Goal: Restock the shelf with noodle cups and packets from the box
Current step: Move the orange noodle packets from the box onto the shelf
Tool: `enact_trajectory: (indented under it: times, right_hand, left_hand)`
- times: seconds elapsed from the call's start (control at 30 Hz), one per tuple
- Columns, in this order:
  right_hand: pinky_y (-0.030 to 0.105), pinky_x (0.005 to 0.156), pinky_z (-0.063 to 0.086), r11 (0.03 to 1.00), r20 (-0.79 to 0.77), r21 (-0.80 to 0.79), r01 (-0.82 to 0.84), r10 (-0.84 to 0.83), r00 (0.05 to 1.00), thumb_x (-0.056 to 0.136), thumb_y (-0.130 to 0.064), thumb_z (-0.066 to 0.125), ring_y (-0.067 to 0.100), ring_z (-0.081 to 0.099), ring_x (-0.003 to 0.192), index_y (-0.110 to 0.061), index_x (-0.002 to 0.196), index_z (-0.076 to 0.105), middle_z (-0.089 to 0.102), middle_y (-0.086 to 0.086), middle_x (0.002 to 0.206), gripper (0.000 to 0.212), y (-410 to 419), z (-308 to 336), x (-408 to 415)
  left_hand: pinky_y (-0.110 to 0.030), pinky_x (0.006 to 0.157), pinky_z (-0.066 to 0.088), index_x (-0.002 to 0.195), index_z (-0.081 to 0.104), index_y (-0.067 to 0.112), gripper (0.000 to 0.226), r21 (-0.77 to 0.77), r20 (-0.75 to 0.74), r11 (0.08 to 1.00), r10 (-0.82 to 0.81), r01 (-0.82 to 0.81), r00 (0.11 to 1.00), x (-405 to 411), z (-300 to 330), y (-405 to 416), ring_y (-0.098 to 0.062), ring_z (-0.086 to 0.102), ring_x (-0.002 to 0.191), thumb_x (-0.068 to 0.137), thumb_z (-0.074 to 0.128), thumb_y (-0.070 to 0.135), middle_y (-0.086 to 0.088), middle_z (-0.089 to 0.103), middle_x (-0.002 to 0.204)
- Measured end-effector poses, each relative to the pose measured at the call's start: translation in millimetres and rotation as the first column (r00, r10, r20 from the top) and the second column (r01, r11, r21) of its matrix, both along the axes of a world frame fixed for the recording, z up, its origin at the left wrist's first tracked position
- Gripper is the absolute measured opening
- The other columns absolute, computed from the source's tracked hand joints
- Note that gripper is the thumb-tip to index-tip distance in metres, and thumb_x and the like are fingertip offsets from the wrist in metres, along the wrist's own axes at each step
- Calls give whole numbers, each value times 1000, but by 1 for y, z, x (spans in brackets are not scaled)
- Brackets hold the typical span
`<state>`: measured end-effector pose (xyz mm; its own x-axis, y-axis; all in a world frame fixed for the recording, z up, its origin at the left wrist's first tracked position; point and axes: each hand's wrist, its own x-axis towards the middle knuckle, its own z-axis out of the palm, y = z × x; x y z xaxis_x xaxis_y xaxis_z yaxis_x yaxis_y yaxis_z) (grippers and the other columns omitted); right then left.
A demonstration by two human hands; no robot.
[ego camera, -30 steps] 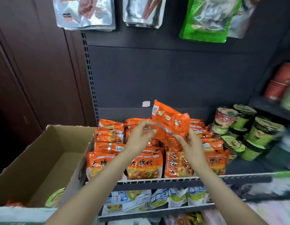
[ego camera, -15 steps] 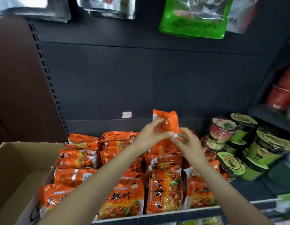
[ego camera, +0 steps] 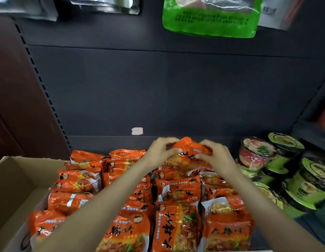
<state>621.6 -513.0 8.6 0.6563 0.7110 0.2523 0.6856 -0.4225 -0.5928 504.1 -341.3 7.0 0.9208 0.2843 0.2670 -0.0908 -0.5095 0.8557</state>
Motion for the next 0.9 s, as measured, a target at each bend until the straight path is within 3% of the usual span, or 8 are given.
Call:
enact_trajectory:
  times: [0.1, 0.17, 0.3, 0.4, 0.6, 0.7, 0.77, 0.9]
  right_hand:
    - [37, 68, 52, 993, 69, 58, 102, -106, 992, 81, -28, 71, 10, 63, 75, -25, 85, 59, 65, -10, 79, 13, -5, -3, 9]
    - [36, 66, 50, 973, 56, 150, 175, -185, 981, 82, -27, 71, 14, 62, 73, -19, 85, 58, 65, -5, 78, 15, -10, -4, 16]
    - [40, 66, 52, 926, -96, 288, 244, -226, 969, 83, -24, 70, 17, 63, 71, -15, 84, 57, 65, -1, 77, 16, -13, -11, 30]
    - [41, 66, 50, 907, -192, 340, 249, -193, 962, 83, -19, 69, 20, 59, 68, -9, 77, 52, 62, 4, 74, 20, -6, -16, 34]
    - [35, 68, 48, 896, -378, 389, 213, -56, 924, 84, -12, 68, 14, 58, 70, -3, 76, 51, 63, 5, 77, 20, 17, -33, 29]
    - [24, 67, 49, 933, -431, 336, 128, 32, 902, 84, -7, 66, 13, 60, 72, 1, 80, 52, 64, 5, 80, 16, 27, -47, 23]
    - [20, 67, 49, 959, -449, 274, 75, 59, 891, 85, -6, 65, 12, 61, 74, -6, 77, 52, 65, 5, 82, 15, 32, -57, 21]
    - [31, 73, 45, 993, -448, 114, -21, 70, 892, 84, -3, 64, 15, 57, 75, -12, 74, 51, 61, 4, 79, 20, 39, -76, 23]
  left_hand:
    - [-21, 94, 46, 119, 61, 21, 39, -47, 10, 980, 196, -195, 981, 3, -14, 6, -5, 59, 106, 82, 70, 27, 7, 64, 112]
    - [-21, 93, 43, 122, 58, 14, 44, 39, -104, 946, 323, -321, 941, 0, -31, 15, -10, 56, 109, 82, 70, 29, 4, 60, 114]
    - [-27, 100, 38, 132, 50, 12, 45, 289, -479, 947, 267, -138, 836, -6, -65, 23, -20, 48, 126, 91, 60, 26, -4, 52, 136]
    - [-31, 105, 37, 141, 42, 17, 48, 323, -567, 946, 197, -4, 800, -6, -75, 22, -21, 45, 129, 95, 54, 24, -3, 44, 144]
    - [-26, 101, 37, 129, 56, 17, 35, 386, -578, 910, 111, 151, 808, -20, -72, 18, -16, 49, 123, 94, 54, 22, 0, 54, 135]
    - [-20, 100, 32, 125, 59, 19, 32, 381, -536, 913, 87, 148, 840, -32, -72, 14, -14, 46, 126, 94, 55, 22, 2, 54, 135]
    - [-24, 106, 30, 125, 60, 20, 32, 368, -519, 918, 69, 150, 852, -38, -73, 12, -14, 43, 130, 94, 55, 21, 3, 53, 137]
    - [-28, 109, 31, 126, 60, 20, 33, 357, -530, 923, 71, 146, 845, -42, -76, 11, -15, 44, 129, 93, 55, 19, -2, 55, 134]
